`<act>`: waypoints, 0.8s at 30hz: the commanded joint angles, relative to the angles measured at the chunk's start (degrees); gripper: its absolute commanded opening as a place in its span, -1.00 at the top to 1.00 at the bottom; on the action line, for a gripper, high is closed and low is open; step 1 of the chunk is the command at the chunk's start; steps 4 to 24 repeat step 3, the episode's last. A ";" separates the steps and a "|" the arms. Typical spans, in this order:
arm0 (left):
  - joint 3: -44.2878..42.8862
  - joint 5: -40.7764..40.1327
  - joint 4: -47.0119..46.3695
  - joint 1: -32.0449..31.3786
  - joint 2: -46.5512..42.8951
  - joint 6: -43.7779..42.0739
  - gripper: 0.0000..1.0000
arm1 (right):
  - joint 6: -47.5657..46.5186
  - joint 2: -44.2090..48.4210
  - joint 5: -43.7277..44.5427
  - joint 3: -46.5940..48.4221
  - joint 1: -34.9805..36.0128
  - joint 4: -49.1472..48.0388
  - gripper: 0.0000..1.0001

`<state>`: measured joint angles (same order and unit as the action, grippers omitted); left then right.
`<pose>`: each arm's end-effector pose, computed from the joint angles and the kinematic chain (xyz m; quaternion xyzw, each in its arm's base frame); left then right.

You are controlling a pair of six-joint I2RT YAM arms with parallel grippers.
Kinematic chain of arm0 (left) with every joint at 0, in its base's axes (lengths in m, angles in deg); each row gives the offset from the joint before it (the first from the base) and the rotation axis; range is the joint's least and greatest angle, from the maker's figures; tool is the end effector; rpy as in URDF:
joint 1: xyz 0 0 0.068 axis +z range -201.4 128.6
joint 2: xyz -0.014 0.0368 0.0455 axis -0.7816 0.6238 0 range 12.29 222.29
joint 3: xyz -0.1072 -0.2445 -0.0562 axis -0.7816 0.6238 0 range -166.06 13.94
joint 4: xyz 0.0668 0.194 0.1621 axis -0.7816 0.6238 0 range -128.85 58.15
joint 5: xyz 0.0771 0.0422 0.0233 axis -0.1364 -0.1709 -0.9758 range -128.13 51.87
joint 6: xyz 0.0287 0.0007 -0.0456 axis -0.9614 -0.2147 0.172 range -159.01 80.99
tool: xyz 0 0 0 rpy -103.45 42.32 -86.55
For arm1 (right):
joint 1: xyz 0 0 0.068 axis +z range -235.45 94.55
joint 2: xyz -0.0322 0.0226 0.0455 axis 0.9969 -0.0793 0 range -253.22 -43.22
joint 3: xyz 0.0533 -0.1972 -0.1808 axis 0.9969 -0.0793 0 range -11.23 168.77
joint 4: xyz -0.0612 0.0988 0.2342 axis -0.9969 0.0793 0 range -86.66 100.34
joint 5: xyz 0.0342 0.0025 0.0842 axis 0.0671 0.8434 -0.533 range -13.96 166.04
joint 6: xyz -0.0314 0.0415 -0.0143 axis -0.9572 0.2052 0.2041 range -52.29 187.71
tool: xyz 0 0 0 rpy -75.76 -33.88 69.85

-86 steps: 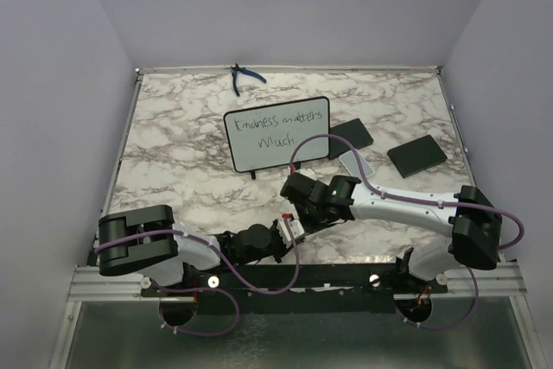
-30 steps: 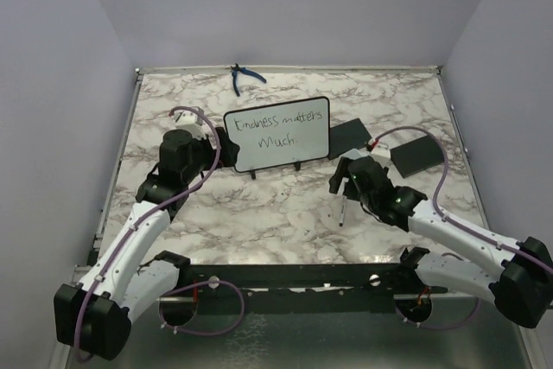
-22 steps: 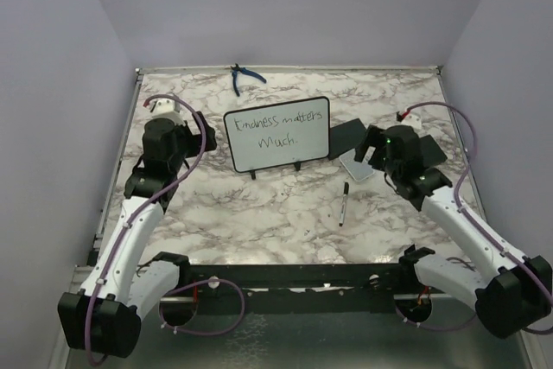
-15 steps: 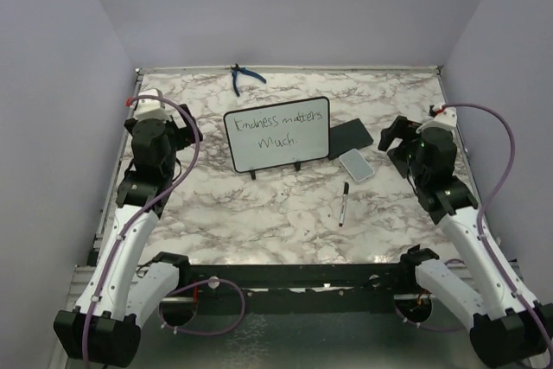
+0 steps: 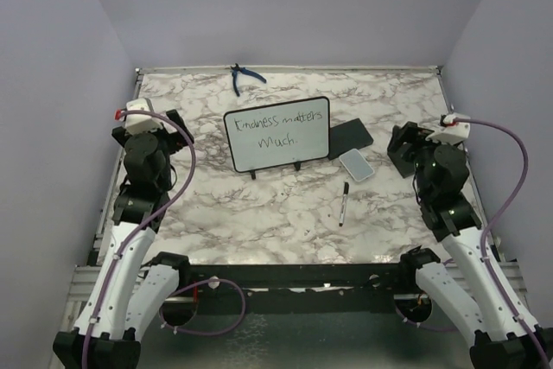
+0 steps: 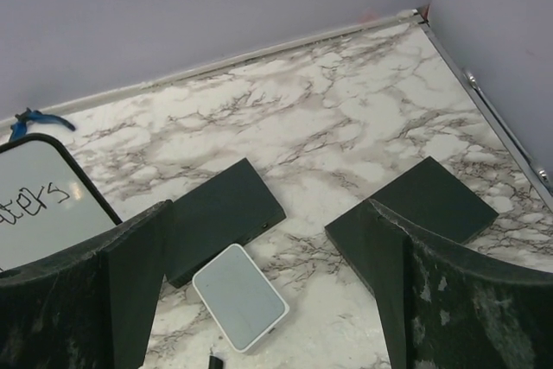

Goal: Write a sentence on the whiteboard
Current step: Reset both arms

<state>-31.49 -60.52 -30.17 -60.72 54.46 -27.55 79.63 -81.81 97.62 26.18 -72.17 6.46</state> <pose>0.1720 -0.0145 0.3544 -0.1442 0.7231 0.0223 0.6751 0.1652 0.0256 0.3250 0.1188 0.7217 0.0118 0.6819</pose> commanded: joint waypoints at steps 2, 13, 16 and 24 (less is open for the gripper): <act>0.75 -0.69 -0.97 0.34 -0.31 -0.57 -0.98 | -1.15 0.22 1.44 -0.50 -0.05 -0.77 -0.79; 0.66 -0.43 -0.88 0.36 -0.26 -0.38 -0.98 | -1.11 0.08 1.37 -0.47 -0.03 -0.87 -0.79; 0.66 -0.43 -0.88 0.36 -0.26 -0.38 -0.98 | -1.11 0.08 1.37 -0.47 -0.03 -0.87 -0.79; 0.66 -0.43 -0.88 0.36 -0.26 -0.38 -0.98 | -1.11 0.08 1.37 -0.47 -0.03 -0.87 -0.79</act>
